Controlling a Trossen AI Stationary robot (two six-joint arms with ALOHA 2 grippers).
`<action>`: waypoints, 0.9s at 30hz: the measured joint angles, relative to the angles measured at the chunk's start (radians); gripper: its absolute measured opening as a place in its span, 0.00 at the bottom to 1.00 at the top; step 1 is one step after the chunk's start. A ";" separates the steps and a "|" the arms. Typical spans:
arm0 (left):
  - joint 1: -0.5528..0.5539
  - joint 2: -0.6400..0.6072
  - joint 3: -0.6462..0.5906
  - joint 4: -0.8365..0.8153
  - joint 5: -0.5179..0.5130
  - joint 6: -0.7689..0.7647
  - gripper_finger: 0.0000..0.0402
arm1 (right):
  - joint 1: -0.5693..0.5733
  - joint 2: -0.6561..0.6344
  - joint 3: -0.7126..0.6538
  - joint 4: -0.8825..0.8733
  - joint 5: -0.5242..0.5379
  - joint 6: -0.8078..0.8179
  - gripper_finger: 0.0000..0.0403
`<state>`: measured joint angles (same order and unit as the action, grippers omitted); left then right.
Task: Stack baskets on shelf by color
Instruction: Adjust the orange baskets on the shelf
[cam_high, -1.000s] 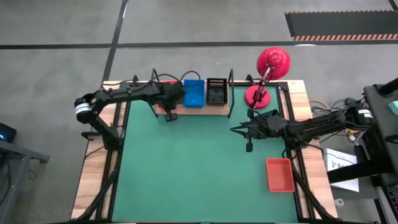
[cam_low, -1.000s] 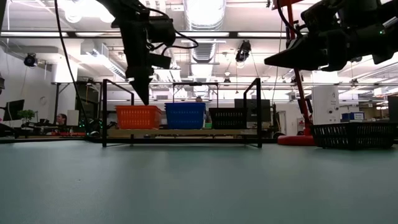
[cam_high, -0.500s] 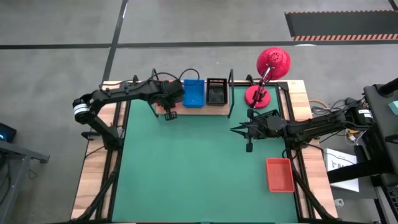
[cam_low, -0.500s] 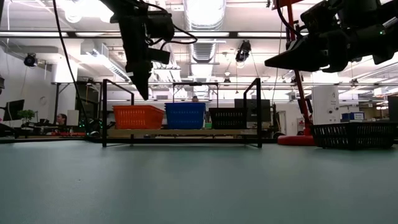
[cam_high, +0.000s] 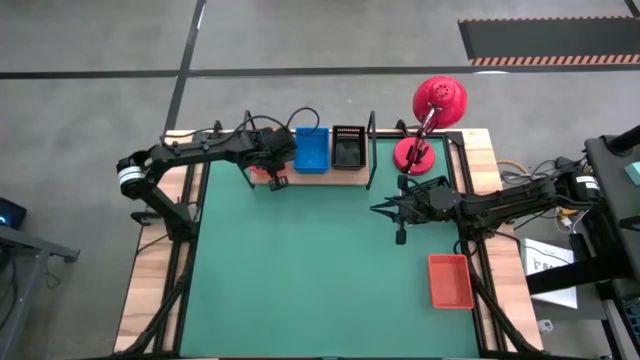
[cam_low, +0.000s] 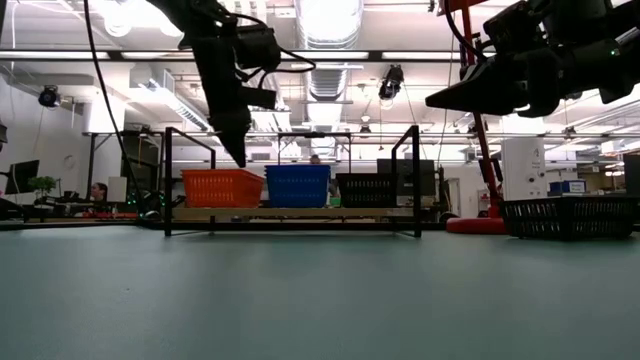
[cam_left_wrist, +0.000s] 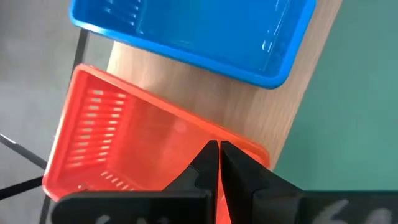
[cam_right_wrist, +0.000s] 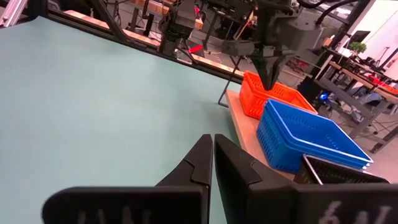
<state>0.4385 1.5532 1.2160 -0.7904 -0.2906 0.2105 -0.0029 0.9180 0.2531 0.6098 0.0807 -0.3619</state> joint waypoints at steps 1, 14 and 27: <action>0.000 0.000 0.000 -0.001 0.002 -0.007 0.00 | 0.000 0.000 0.000 0.000 0.000 -0.001 0.02; -0.002 0.000 -0.032 0.007 0.051 -0.045 0.00 | 0.000 0.000 0.000 0.000 0.012 -0.005 0.02; -0.002 -0.009 -0.031 0.040 0.063 -0.047 0.00 | 0.000 0.000 0.000 -0.003 0.025 -0.008 0.02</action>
<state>0.4361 1.5447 1.1853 -0.7501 -0.2272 0.1632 -0.0029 0.9180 0.2531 0.6070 0.1059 -0.3703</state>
